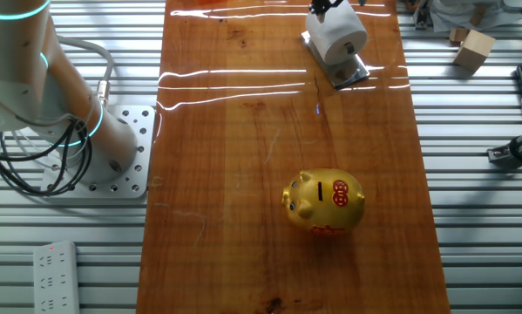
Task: Take the roll of paper down from the shelf
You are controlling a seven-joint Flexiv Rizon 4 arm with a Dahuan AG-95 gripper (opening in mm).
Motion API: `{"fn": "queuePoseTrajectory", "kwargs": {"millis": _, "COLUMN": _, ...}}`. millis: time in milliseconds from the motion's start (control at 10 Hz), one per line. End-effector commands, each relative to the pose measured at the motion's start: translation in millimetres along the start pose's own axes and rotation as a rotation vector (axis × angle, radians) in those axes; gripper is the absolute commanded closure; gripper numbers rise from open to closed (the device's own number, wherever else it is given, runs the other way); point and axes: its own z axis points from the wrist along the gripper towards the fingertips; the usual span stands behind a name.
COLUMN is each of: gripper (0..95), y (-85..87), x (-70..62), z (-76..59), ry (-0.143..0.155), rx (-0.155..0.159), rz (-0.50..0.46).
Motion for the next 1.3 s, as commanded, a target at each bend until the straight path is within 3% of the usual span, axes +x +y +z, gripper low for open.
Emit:
{"fn": "queuePoseTrajectory", "kwargs": {"millis": 100, "gripper": 0.0, "y": 0.0, "x": -0.1, "z": 3.1, "ry": 0.009, "rx": -0.006, "rz": -0.008}}
{"fn": "queuePoseTrajectory", "kwargs": {"millis": 500, "gripper": 0.0, "y": 2.9, "x": -0.1, "z": 10.9, "ry": 0.009, "rx": -0.01, "rz": -0.013}}
{"fn": "queuePoseTrajectory", "kwargs": {"millis": 1300, "gripper": 0.0, "y": 4.7, "x": 0.0, "z": 12.1, "ry": 0.012, "rx": -0.004, "rz": 0.0}}
